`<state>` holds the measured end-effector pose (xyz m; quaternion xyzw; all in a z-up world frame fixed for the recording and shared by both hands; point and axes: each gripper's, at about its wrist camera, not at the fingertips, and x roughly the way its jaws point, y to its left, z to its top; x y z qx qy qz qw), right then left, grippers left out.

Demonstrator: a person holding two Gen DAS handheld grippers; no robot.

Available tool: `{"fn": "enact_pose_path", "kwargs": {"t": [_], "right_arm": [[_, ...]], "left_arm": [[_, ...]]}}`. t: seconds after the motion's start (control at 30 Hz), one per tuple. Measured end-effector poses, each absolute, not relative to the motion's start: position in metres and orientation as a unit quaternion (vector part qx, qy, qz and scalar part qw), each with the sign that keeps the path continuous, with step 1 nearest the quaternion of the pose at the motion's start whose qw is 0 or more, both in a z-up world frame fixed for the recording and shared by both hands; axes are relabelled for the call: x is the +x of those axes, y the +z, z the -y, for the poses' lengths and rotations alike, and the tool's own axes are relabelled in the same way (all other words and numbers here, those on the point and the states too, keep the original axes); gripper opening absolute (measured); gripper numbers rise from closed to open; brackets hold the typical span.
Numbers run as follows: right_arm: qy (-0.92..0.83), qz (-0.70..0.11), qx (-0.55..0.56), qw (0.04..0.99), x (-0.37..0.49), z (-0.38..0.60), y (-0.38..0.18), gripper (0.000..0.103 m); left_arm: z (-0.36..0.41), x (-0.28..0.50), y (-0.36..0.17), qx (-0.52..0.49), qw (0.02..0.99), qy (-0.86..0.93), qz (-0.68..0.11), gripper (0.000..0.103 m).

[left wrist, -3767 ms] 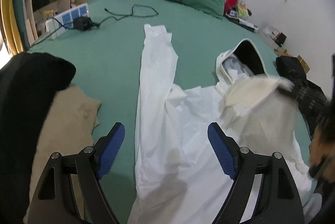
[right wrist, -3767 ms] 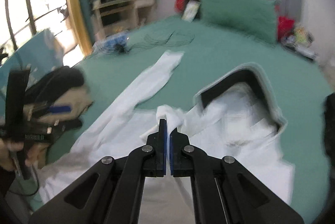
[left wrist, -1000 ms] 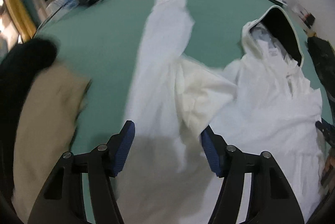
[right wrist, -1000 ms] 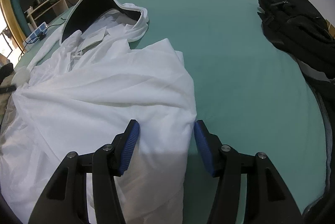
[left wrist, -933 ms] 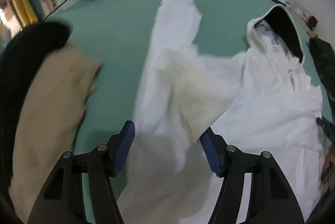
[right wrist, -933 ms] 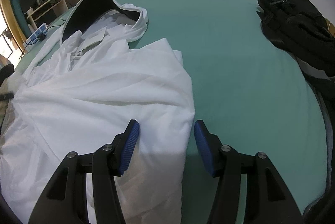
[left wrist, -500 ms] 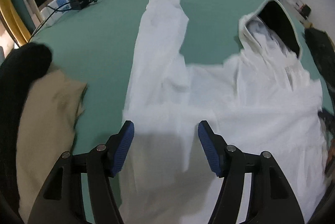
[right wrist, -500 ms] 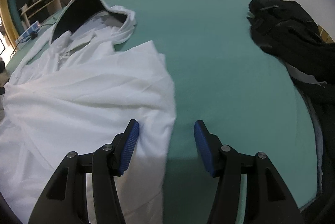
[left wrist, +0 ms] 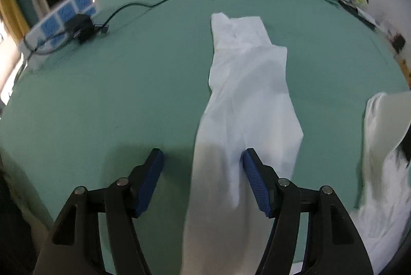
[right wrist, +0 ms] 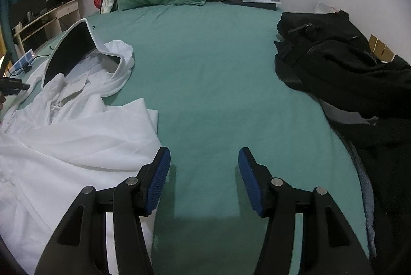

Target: Fold large clothes

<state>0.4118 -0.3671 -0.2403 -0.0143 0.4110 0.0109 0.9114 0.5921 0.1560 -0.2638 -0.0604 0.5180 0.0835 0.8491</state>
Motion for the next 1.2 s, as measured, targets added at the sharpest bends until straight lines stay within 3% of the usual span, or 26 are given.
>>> {"fn": "enact_pose_path", "kwargs": {"t": [0.07,0.1,0.13,0.3,0.57,0.7,0.9,0.97,1.03,1.2], "right_arm": [[0.021,-0.421,-0.003,0.907,0.414,0.37,-0.245,0.056],[0.024,-0.425,0.0,0.905,0.415,0.37,-0.247,0.056],[0.026,-0.43,0.004,0.902,0.414,0.369,-0.25,0.056],[0.064,-0.435,0.067,0.896,0.406,0.362,-0.241,0.056],[0.093,-0.39,0.05,0.915,0.37,0.339,-0.195,0.056],[0.079,-0.387,0.031,0.918,0.361,0.341,-0.188,0.056],[0.064,-0.365,-0.003,0.929,0.351,0.352,-0.171,0.056],[0.065,-0.366,0.0,0.929,0.35,0.36,-0.169,0.056],[0.063,-0.375,-0.001,0.925,0.351,0.365,-0.171,0.056],[0.052,-0.381,-0.008,0.923,0.355,0.372,-0.17,0.056]], "left_arm": [[-0.151,0.585,-0.262,-0.048,0.856,0.063,-0.511,0.045],[-0.148,0.581,-0.261,-0.044,0.857,0.054,-0.511,0.01],[-0.147,0.575,-0.259,-0.041,0.855,0.054,-0.514,0.002],[-0.159,0.53,-0.213,-0.043,0.882,0.094,-0.46,0.002],[-0.135,0.462,-0.116,-0.107,0.92,0.088,-0.366,0.002],[-0.086,0.441,-0.111,-0.133,0.92,0.009,-0.37,0.002],[0.011,0.424,-0.151,-0.137,0.895,-0.082,-0.417,0.002],[0.038,0.418,-0.175,-0.141,0.877,-0.112,-0.446,0.008],[0.06,0.41,-0.199,-0.141,0.855,-0.138,-0.48,0.038],[0.055,0.385,-0.217,-0.156,0.832,-0.168,-0.506,0.042]]}}
